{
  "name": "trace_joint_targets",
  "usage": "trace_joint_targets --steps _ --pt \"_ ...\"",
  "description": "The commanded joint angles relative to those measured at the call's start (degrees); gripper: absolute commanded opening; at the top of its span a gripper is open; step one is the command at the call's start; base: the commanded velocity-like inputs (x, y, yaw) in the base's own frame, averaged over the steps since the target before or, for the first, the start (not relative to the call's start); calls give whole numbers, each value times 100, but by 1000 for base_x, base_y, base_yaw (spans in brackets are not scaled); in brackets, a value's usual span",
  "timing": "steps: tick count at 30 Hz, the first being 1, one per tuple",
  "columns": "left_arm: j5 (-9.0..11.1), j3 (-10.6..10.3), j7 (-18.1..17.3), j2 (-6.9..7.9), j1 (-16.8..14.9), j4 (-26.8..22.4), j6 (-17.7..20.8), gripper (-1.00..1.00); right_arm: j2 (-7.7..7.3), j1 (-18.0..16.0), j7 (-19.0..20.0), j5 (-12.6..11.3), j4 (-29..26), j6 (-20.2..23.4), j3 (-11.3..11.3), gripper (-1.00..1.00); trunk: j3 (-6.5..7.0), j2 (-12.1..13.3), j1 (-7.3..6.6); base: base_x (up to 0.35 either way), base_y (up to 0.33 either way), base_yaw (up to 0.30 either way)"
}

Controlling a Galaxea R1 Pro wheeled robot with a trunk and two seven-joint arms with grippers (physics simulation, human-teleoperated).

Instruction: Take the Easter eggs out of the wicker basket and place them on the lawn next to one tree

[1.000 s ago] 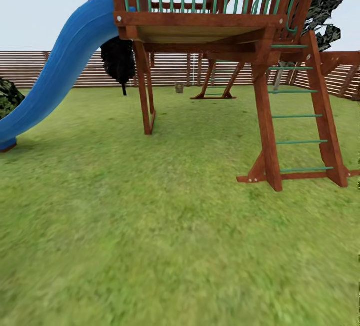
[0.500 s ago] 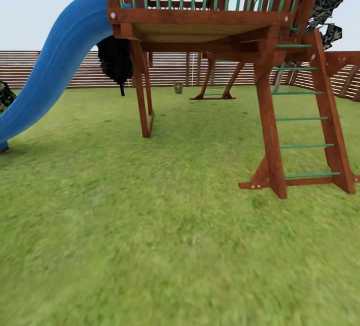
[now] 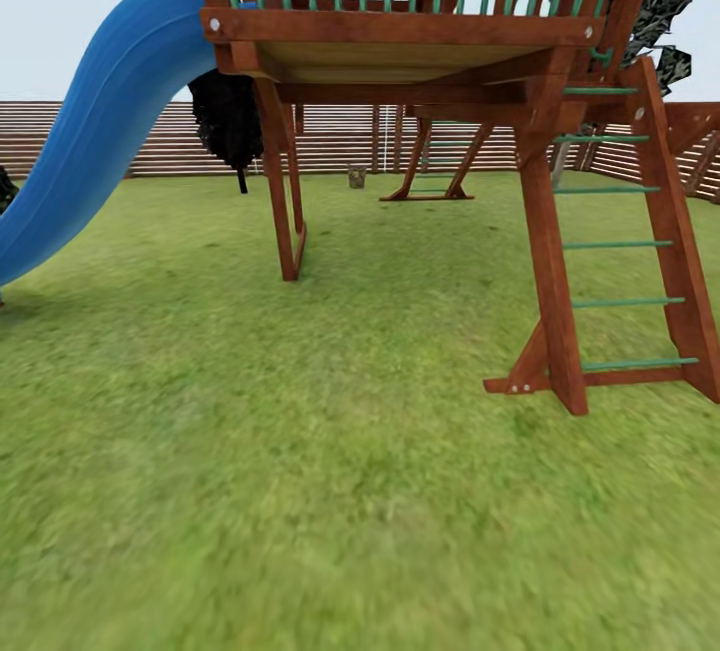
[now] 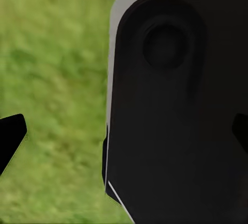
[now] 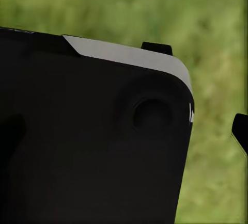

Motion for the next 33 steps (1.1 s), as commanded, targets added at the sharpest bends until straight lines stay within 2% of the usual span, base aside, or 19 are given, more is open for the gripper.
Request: trace_joint_targets --steps 1,33 --pt "4 39 2 -2 -3 6 -20 100 -1 -3 -3 43 4 -15 8 100 -5 -2 3 325 0 0" --pt "4 39 6 -2 -3 6 -20 100 -12 -3 -15 38 4 -15 8 100 -5 -2 3 325 0 -2"
